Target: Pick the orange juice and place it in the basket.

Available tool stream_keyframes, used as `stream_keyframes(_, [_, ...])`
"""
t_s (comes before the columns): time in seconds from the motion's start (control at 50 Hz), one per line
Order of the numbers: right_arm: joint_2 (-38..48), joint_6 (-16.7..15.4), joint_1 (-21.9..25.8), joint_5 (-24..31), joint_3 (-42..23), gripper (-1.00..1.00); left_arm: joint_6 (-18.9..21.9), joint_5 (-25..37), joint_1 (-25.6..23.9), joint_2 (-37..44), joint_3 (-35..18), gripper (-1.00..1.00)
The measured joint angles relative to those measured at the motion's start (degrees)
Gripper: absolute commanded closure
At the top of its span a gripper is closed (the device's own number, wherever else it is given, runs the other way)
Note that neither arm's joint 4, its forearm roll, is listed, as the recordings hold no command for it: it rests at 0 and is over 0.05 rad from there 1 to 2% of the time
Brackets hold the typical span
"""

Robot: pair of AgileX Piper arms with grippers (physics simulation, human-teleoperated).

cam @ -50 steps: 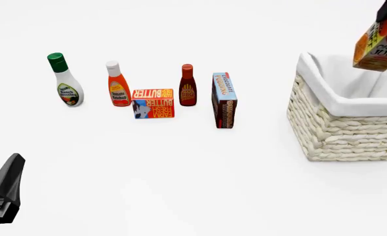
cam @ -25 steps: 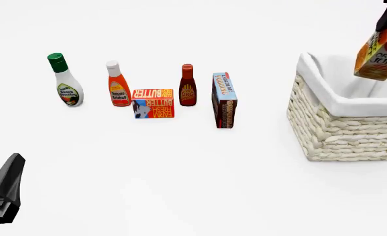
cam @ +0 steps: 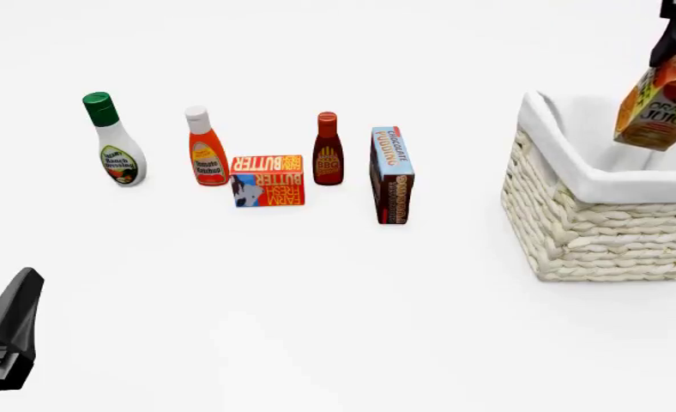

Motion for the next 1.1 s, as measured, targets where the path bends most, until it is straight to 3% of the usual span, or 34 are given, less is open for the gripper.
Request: stream_keyframes(1.1, [6.9,1.0,-2.1,0.0,-3.4,1.00,0.0,0.0,0.0,0.0,0.0,-1.00])
